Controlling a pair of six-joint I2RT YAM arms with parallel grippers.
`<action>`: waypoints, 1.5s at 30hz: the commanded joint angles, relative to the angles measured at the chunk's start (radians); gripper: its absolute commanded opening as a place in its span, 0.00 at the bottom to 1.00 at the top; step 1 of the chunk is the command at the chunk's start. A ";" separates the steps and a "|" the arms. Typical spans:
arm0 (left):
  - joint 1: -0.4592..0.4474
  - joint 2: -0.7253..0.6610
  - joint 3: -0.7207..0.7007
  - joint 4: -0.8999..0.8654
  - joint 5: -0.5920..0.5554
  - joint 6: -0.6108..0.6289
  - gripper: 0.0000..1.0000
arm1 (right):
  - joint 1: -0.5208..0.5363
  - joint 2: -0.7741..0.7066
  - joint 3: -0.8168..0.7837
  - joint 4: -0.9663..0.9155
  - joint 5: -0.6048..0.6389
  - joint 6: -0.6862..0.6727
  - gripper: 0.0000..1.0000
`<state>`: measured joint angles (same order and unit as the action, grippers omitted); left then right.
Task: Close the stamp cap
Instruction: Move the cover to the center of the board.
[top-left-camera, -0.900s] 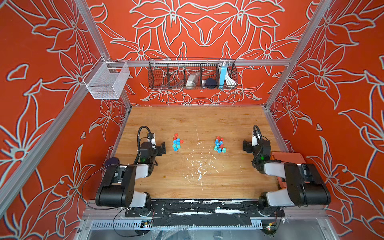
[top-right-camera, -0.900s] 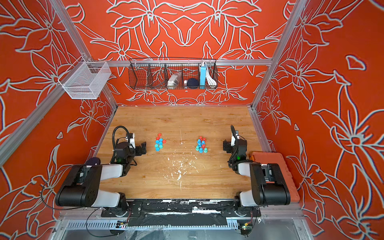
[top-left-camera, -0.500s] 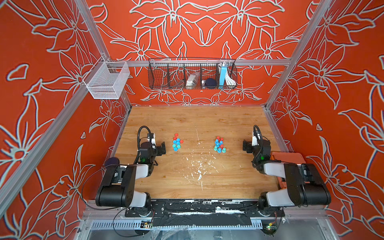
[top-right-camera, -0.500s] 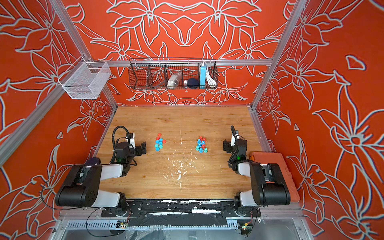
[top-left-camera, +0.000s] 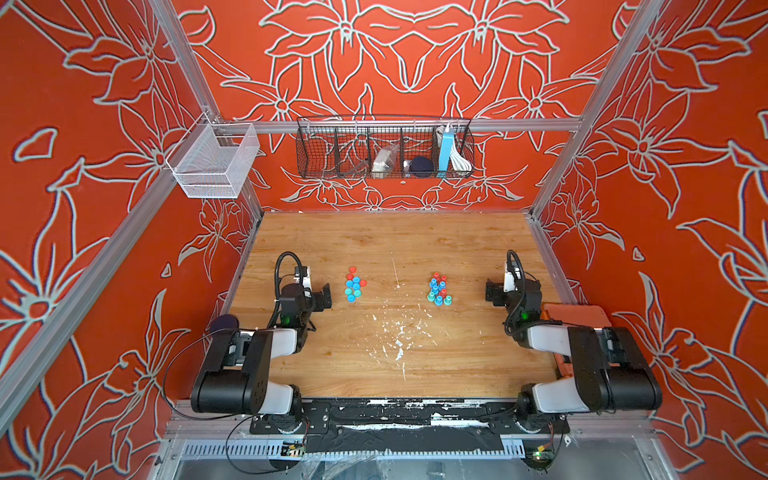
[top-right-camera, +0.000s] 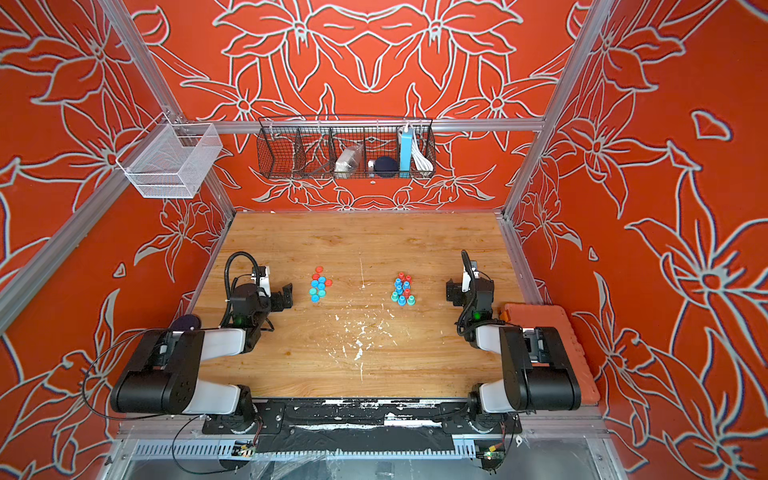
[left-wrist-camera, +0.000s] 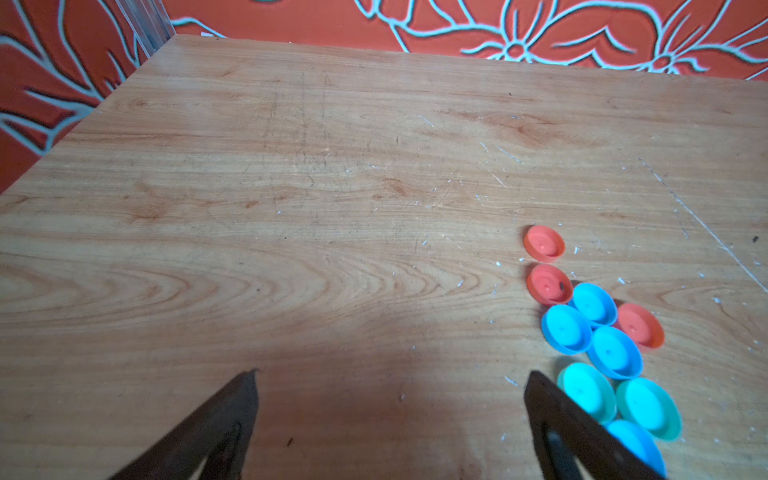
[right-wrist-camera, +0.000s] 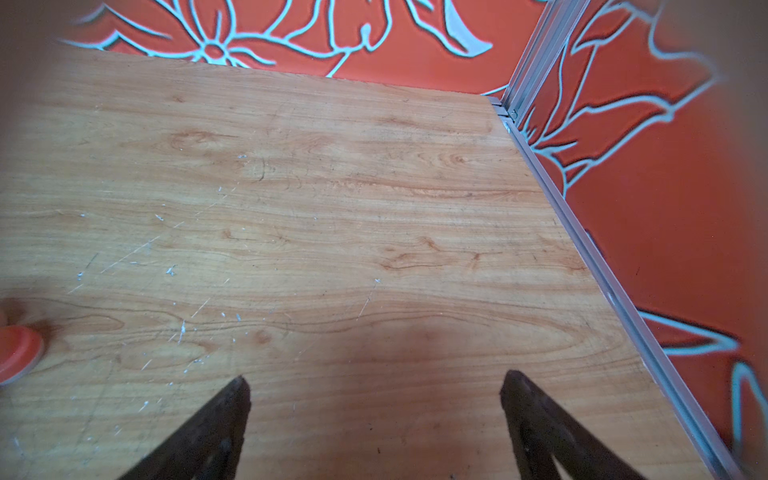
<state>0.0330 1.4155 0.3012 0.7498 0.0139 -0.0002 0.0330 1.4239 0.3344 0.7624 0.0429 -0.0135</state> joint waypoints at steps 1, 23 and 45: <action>0.004 -0.009 0.018 0.012 0.009 0.000 1.00 | -0.002 -0.011 0.003 0.008 -0.012 -0.010 0.97; -0.034 -0.071 0.151 -0.233 -0.123 0.006 1.00 | -0.002 -0.230 -0.010 -0.141 0.119 0.052 0.97; -0.085 -0.169 0.590 -0.887 0.103 -0.629 1.00 | -0.007 -0.253 0.697 -1.145 0.042 0.357 0.97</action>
<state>-0.1108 1.2240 0.9283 -0.1184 -0.0338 -0.4099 0.0307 1.1381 1.0157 -0.2222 0.1818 0.2527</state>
